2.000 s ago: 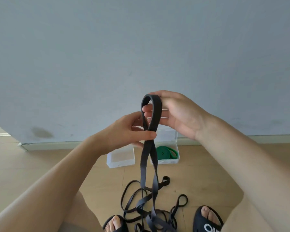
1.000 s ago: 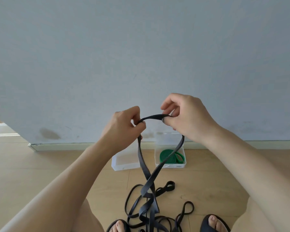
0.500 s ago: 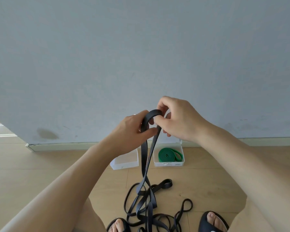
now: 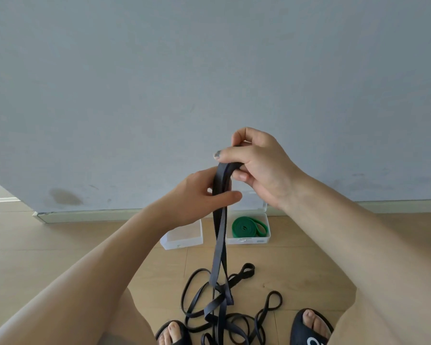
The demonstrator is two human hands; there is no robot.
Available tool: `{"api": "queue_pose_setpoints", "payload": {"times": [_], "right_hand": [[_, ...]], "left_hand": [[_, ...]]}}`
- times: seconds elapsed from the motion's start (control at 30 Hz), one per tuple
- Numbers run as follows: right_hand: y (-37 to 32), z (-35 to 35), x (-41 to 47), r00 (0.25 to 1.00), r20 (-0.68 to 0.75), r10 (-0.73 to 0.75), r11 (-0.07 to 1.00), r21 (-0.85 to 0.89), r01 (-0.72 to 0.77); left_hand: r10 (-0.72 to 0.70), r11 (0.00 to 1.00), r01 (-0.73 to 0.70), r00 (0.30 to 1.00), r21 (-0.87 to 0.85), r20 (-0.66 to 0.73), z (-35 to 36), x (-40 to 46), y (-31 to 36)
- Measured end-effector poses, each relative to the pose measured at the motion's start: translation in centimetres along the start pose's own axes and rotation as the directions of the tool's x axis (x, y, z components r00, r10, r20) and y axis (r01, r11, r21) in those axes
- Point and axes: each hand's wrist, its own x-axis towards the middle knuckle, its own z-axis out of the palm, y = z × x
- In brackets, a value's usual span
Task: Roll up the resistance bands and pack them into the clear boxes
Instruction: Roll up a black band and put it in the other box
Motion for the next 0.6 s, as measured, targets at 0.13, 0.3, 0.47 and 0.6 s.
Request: {"api": "queue_pose_setpoints", "payload": {"times": [0.13,0.3,0.47,0.6], "right_hand": [[-0.1,0.2,0.3,0.995,-0.099,-0.022,0.999,0.034,0.025],[-0.5,-0.4,0.1,0.987,-0.154,-0.047,0.997,0.047,0.055],[-0.6,-0.6,-0.1,0.984,-0.167,-0.062,0.995,0.067,0.074],[-0.6,-0.4,0.1,0.983,-0.183,0.007,0.973,0.23,0.035]], "left_hand": [[-0.024,0.998,0.025,1.0,-0.055,0.02,0.1,-0.2,0.6],[-0.006,1.0,0.006,1.0,-0.02,0.016,-0.3,-0.5,0.6],[0.012,1.0,-0.012,1.0,0.006,0.02,-1.0,-0.7,0.5],[-0.041,0.997,0.048,0.993,-0.056,0.114,-0.7,-0.5,0.7]]}}
